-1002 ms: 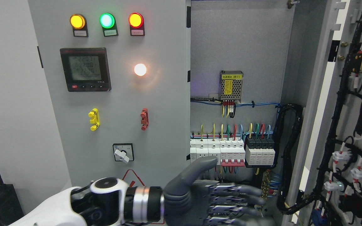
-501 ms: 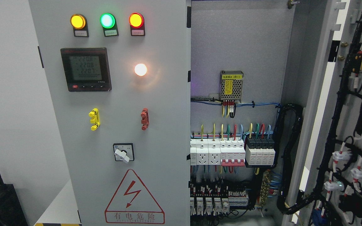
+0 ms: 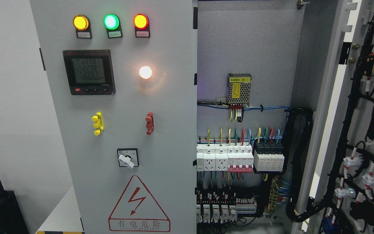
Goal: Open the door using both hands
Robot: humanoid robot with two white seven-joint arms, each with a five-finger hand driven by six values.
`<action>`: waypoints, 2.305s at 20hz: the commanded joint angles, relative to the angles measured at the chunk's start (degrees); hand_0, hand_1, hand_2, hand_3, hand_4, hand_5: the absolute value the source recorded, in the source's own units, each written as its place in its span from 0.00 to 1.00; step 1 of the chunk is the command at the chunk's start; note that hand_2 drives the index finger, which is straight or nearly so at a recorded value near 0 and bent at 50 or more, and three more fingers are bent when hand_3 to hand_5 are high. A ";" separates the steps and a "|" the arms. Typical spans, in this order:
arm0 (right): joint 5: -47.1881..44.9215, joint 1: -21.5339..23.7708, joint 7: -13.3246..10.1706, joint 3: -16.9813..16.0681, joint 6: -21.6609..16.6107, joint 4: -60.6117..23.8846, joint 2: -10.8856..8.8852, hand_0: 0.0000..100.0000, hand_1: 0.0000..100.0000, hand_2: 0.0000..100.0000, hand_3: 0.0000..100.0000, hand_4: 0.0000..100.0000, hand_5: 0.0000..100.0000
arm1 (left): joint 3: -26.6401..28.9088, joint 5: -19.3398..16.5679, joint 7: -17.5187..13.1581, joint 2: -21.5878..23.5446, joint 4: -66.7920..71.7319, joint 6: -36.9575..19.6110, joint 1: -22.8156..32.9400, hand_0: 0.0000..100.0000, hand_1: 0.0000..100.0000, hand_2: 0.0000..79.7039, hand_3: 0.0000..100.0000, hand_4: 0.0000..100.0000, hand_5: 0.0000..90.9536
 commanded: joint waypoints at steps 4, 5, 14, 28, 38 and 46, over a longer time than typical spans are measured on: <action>-0.12 1.57 -0.04 -0.06 -0.05 -6.96 -0.23 0.00 0.00 0.00 0.00 0.00 0.00 | 30.34 -21.24 0.10 -20.22 38.42 -3.94 29.80 0.00 0.00 0.00 0.00 0.03 0.00; -0.03 3.32 -0.04 -0.06 -0.05 -11.00 -0.67 0.00 0.00 0.00 0.00 0.00 0.00 | 34.05 -25.29 0.10 -22.69 39.40 -3.85 31.05 0.00 0.00 0.00 0.00 0.03 0.00; 0.06 12.65 -0.22 -0.33 -0.23 -40.98 -11.56 0.00 0.00 0.00 0.00 0.00 0.00 | 39.97 -42.73 3.08 -50.20 69.08 -3.59 16.76 0.00 0.00 0.00 0.00 0.03 0.00; -0.12 35.05 0.66 0.11 -12.44 -82.90 -19.74 0.00 0.00 0.00 0.00 0.00 0.00 | 43.75 -52.48 17.76 -69.03 75.09 1.15 7.59 0.00 0.00 0.00 0.00 0.03 0.00; -0.12 36.40 1.72 4.94 -18.86 -95.32 -25.72 0.00 0.00 0.00 0.00 0.00 0.00 | 65.61 -76.09 19.88 -69.38 75.27 4.50 8.03 0.00 0.00 0.00 0.00 0.03 0.00; -0.12 28.48 1.80 11.97 -19.83 -98.05 -27.66 0.00 0.00 0.00 0.00 0.00 0.00 | 79.77 -88.68 19.88 -69.47 75.00 4.41 8.47 0.00 0.00 0.00 0.00 0.03 0.00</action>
